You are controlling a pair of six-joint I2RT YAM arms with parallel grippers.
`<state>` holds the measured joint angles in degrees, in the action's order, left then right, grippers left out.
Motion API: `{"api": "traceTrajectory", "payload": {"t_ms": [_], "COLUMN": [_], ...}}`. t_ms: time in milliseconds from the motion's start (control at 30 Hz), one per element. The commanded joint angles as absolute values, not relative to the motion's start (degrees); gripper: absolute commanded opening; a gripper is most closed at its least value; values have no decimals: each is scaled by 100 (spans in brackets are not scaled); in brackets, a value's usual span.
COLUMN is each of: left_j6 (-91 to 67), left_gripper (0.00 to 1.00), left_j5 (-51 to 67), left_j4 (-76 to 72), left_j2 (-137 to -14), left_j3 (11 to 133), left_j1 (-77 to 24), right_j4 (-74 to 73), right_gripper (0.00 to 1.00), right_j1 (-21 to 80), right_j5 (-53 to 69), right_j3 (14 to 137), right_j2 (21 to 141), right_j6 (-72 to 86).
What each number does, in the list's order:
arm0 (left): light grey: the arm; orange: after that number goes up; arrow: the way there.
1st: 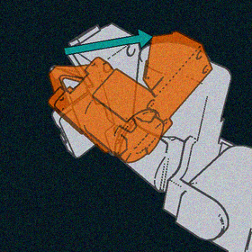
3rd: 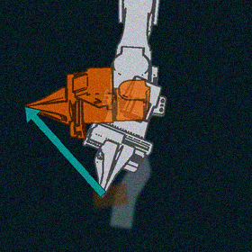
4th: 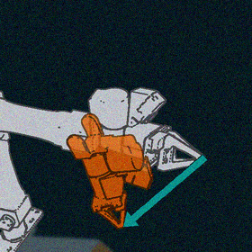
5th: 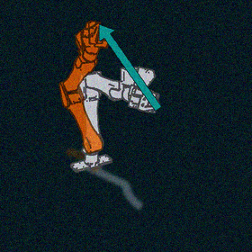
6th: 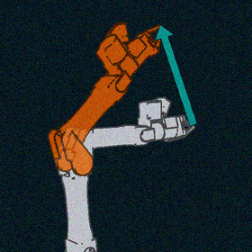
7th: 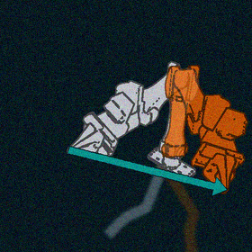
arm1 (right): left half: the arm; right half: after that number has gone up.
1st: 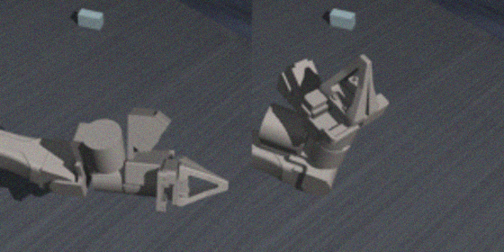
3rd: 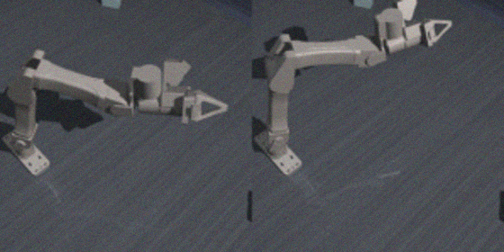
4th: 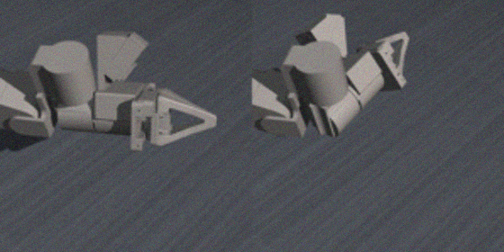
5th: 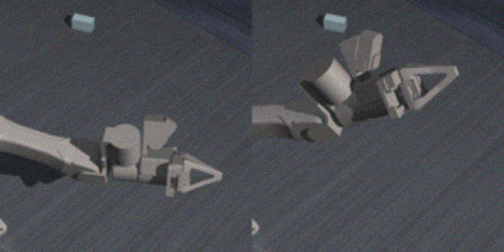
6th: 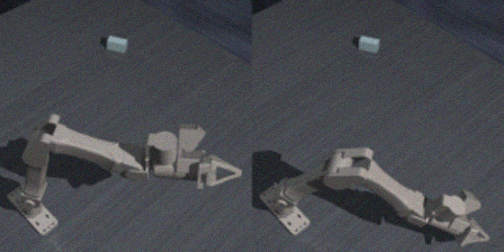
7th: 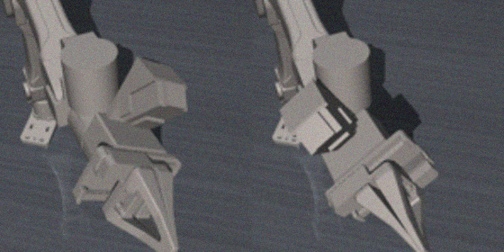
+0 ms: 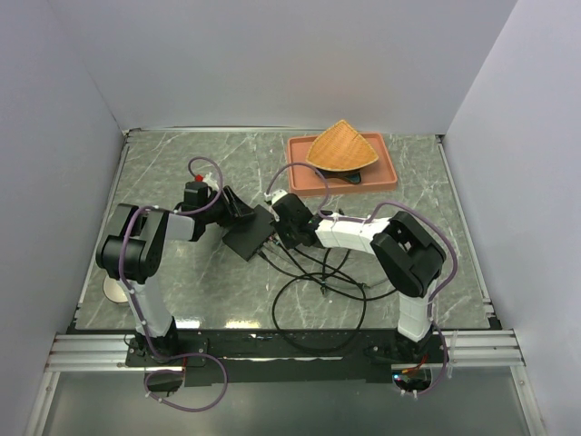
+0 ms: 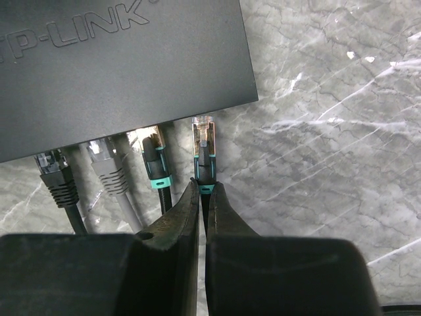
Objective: Insert the plug into the switch port
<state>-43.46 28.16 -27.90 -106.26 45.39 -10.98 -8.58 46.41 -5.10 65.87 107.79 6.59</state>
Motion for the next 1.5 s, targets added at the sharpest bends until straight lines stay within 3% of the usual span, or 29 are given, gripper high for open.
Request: {"api": "traceTrajectory", "payload": {"t_ms": [0,367,800,1467], "left_j6": [-4192,-4157,-4096,-4008], "left_gripper": [55,54,54,65], "left_j5": [2830,2883,2979,3120], "left_j4": [-2584,-2593,-2654,-2804], "left_j2": [-10740,-10714,-10723,-10802], "left_j3": [4605,4614,4649,4684], "left_j1": [-1143,-1178,-1248,-1301], "right_j4": [-624,-774,-413,-53], "right_gripper": [0,0,0,0], "right_j1": [4702,4702,4685,4518], "right_j5": [-589,-905,-511,369], "right_j3": [6767,7172,6900,6882], "right_j2": [10547,10934,10854,10688], "right_j6": [765,651,-772,-1643]}}
